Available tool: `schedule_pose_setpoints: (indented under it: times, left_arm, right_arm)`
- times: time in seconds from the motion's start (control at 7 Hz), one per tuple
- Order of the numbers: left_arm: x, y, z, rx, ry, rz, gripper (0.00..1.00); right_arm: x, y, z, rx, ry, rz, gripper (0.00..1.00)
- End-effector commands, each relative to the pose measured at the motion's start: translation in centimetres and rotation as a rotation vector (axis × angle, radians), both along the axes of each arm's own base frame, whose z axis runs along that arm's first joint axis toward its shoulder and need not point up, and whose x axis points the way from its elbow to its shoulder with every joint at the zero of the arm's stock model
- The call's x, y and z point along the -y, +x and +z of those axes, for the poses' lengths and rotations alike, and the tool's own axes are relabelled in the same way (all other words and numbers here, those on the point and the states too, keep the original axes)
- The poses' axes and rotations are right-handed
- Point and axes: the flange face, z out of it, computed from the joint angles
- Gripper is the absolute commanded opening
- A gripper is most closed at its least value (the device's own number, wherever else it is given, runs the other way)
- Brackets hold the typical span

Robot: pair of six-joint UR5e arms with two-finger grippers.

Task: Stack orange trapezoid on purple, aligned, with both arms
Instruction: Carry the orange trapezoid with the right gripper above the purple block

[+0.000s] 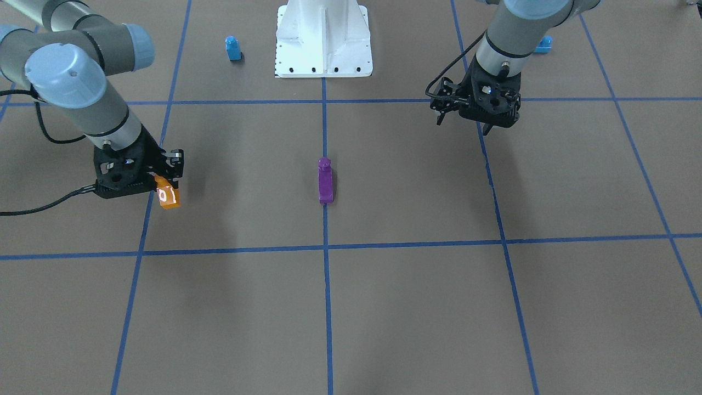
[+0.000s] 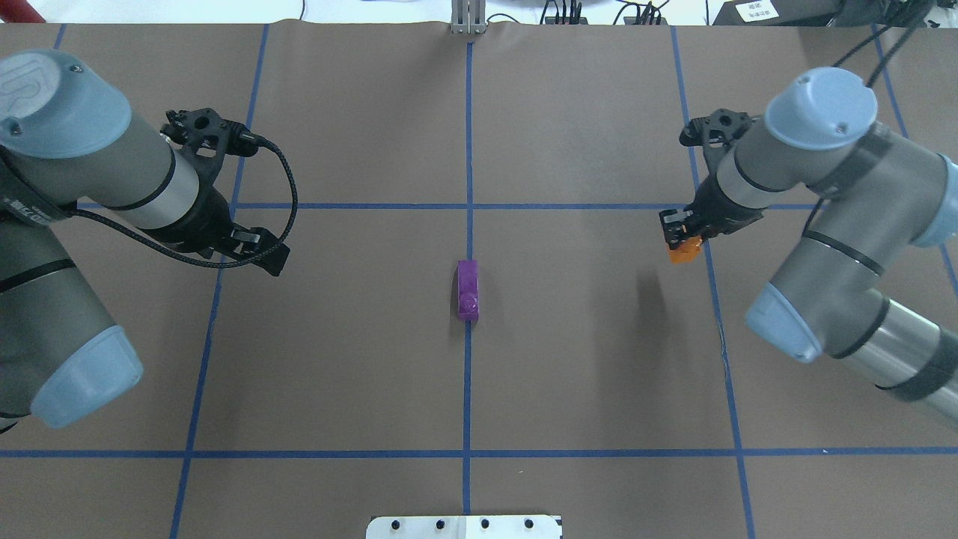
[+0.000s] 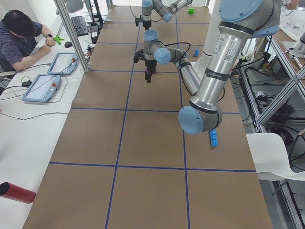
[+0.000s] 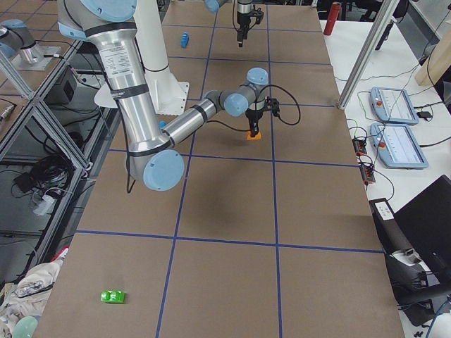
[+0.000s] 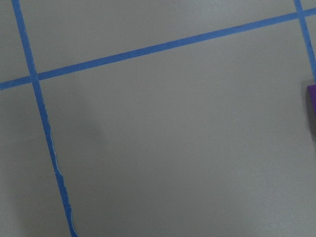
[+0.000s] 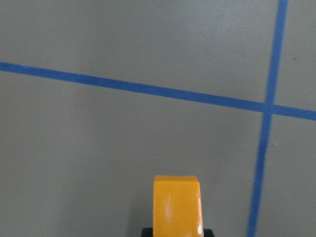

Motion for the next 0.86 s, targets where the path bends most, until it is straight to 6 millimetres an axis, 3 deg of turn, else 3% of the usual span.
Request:
schedule_pose_setpoints:
  times: [0.0, 0.14, 0.29, 0.71]
  left_arm:
    - [1.9, -4.5, 3.4, 0.021, 0.041, 0.049, 1.00]
    - [2.9, -7.8, 5.4, 0.008, 0.058, 0.089, 1.00]
    - [3.3, -8.7, 6.1, 0.011, 0.052, 0.085, 1.00]
    - [3.3, -8.6, 6.3, 0.012, 0.043, 0.083, 1.00]
  right_arm:
    - [0.6, -11.0, -14.4, 0.023, -0.142, 0.056, 0.00]
    - [1.0, -16.5, -19.6, 0.020, -0.193, 0.075, 0.00]
    - [0.5, -18.8, -21.3, 0.020, -0.194, 0.056, 0.00]
    - [-1.1, -20.4, -19.8, 0.012, -0.160, 0.048, 0.00]
